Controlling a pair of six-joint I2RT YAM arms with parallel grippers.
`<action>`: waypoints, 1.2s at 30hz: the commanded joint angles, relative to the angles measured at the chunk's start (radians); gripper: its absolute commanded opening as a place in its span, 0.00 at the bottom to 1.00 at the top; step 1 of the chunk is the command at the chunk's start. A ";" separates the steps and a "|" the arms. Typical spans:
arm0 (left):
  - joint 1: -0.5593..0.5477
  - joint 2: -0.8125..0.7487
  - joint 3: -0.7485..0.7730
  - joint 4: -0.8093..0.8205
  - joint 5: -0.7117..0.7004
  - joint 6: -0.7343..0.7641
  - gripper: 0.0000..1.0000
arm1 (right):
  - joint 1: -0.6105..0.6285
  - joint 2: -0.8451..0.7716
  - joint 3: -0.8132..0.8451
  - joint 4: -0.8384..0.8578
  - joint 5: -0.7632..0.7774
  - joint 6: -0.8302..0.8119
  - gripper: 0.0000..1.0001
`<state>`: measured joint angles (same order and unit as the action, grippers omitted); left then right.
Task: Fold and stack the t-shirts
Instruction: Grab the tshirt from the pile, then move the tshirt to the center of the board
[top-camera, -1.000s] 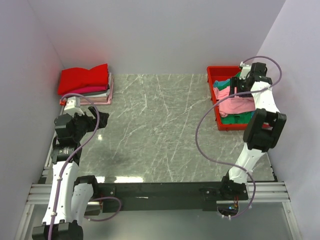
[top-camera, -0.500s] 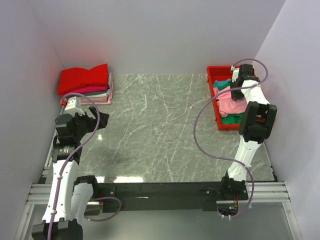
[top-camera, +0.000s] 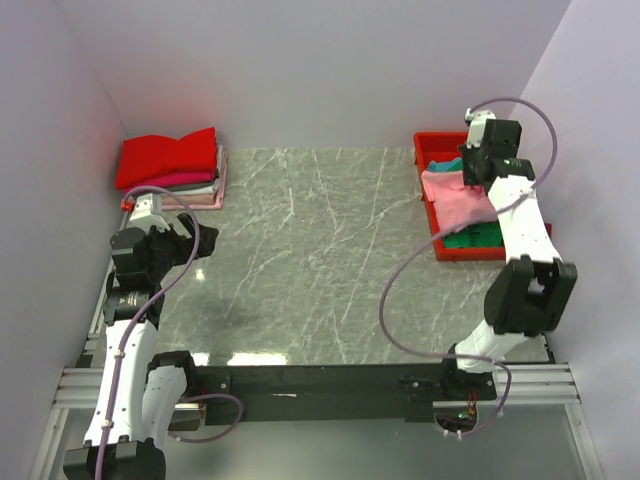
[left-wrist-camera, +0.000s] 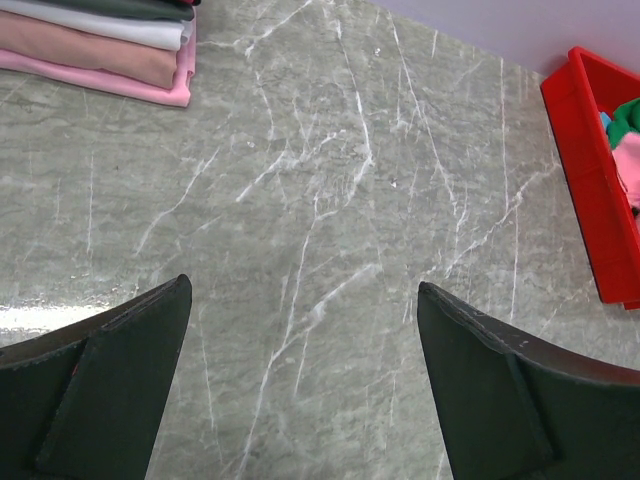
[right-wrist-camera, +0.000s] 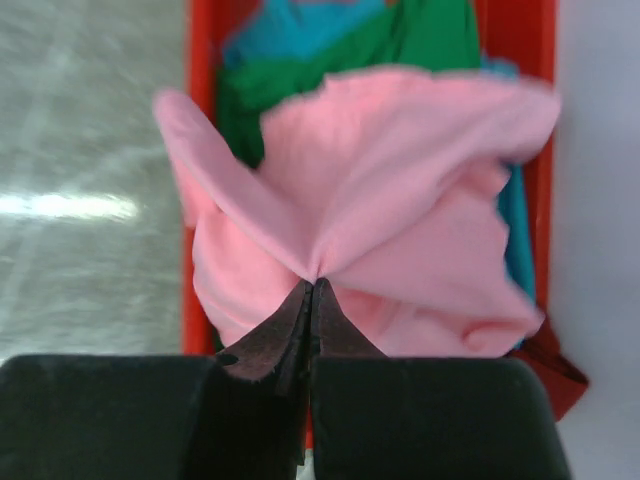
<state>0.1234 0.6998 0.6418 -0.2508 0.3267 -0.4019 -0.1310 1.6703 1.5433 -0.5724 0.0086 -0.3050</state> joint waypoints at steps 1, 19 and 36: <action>-0.002 -0.014 0.029 0.030 -0.005 0.018 0.99 | 0.059 -0.142 0.006 0.039 -0.032 0.030 0.00; -0.001 -0.025 0.025 0.036 -0.006 0.020 0.99 | 0.398 -0.365 0.352 -0.119 -0.180 0.040 0.00; -0.001 -0.026 0.025 0.033 -0.037 0.026 0.99 | 0.591 -0.307 0.414 -0.133 -0.357 0.073 0.00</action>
<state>0.1234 0.6842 0.6418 -0.2516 0.3035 -0.3950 0.4286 1.3602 1.9865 -0.7364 -0.3214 -0.2436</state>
